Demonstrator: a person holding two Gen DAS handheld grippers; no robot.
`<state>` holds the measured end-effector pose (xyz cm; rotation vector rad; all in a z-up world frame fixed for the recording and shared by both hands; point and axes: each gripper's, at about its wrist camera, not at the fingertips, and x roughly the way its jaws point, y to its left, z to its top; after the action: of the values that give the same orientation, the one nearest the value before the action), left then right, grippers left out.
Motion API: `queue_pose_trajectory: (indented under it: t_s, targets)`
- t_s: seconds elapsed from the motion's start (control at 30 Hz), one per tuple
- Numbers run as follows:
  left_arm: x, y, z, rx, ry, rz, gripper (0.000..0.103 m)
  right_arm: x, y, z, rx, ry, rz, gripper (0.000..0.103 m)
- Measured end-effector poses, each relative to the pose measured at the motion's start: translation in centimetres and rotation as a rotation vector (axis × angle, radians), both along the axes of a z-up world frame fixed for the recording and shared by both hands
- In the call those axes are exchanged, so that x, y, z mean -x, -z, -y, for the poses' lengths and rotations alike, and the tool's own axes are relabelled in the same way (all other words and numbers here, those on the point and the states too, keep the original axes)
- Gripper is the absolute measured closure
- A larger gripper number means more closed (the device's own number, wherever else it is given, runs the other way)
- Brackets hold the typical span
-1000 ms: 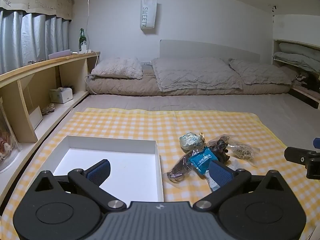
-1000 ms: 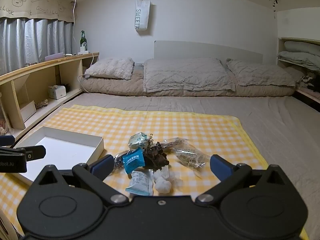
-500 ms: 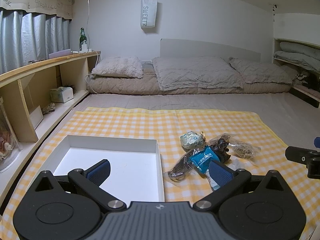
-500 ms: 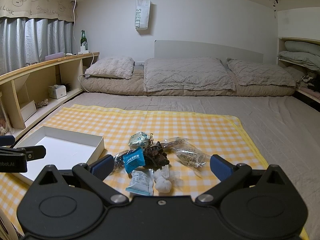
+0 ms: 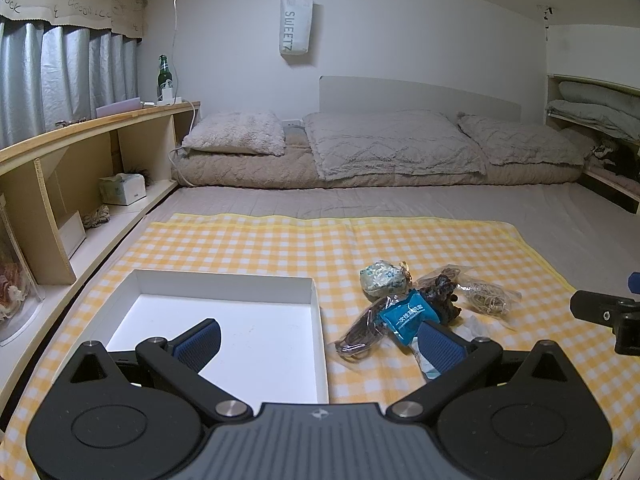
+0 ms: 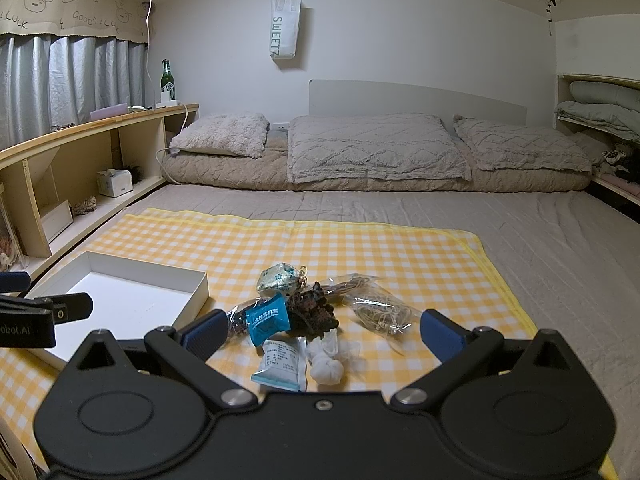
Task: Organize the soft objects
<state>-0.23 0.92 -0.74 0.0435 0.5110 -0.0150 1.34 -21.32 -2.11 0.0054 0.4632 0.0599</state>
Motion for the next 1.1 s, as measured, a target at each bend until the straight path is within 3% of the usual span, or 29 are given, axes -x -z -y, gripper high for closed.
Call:
queue_pose_trajectory:
  t_s: [1.1]
  targets:
    - [-0.08,-0.06,0.16,-0.002,-0.001,-0.002,0.0,-0.14,0.17,-0.17,0.0,0.0,-0.004,0.0]
